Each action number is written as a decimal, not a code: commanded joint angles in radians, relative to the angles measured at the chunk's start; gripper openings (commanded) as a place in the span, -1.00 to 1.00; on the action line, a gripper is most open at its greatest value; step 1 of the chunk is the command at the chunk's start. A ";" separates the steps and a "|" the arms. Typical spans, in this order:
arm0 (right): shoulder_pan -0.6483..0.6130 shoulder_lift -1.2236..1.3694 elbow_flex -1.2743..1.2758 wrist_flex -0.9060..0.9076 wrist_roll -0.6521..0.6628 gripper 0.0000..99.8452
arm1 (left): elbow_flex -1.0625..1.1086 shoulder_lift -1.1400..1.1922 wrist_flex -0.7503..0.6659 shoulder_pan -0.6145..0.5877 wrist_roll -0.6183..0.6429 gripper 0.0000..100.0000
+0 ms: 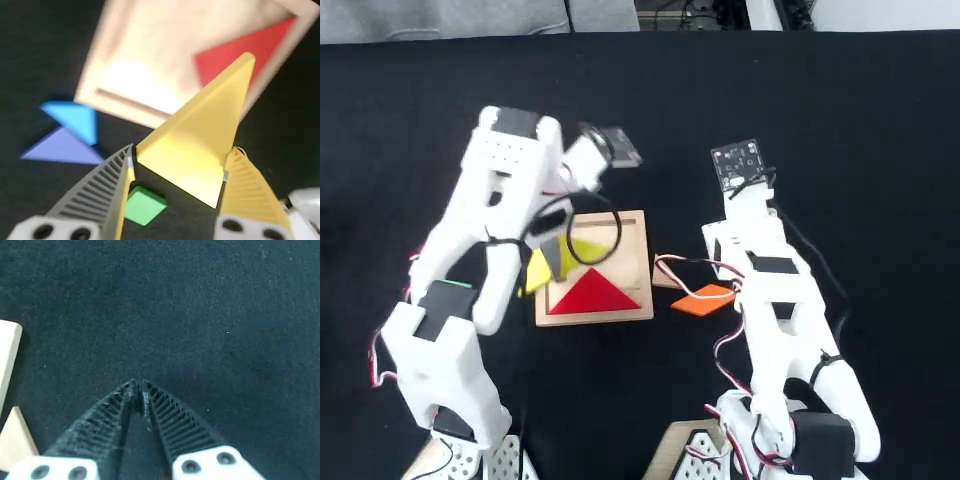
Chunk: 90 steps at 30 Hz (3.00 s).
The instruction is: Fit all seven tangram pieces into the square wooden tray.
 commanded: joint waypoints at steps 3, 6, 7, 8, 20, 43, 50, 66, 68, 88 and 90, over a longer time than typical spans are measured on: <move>0.049 -0.002 -0.019 -0.020 -0.008 -0.98 | 0.064 -0.064 0.008 0.042 -0.259 -0.72; 0.094 -0.002 -0.021 -0.020 -0.008 -0.98 | 0.061 -0.064 -0.002 0.045 -0.405 -0.72; 0.104 -0.002 -0.021 -0.021 -0.008 -0.98 | 0.050 -0.063 -0.012 0.047 -0.443 -0.72; 0.115 -0.002 -0.021 -0.032 -0.008 -0.98 | 0.044 -0.060 -0.028 0.048 -0.477 -0.72; 0.120 0.002 -0.018 -0.097 -0.009 -0.98 | 0.119 -0.009 -0.161 0.153 -0.743 -0.72; 0.120 0.004 -0.015 -0.095 -0.009 -0.98 | 0.168 0.029 -0.302 0.171 -0.574 -0.45; 0.120 0.004 -0.015 -0.095 -0.009 -0.98 | 0.145 0.025 -0.299 0.153 -0.511 -0.30; 0.120 0.004 -0.016 -0.095 -0.009 -0.98 | 0.130 -0.241 0.055 -0.021 -0.302 -0.56; 0.120 0.004 -0.016 -0.095 -0.009 -0.98 | 0.174 -0.287 0.026 -0.019 -0.130 -0.67; 0.097 0.004 0.002 -0.095 -0.009 -0.98 | 0.673 -0.296 -0.325 0.065 0.242 -0.93; 0.092 0.004 0.004 -0.095 -0.009 -0.98 | 0.667 -0.296 -0.325 0.068 0.242 -0.93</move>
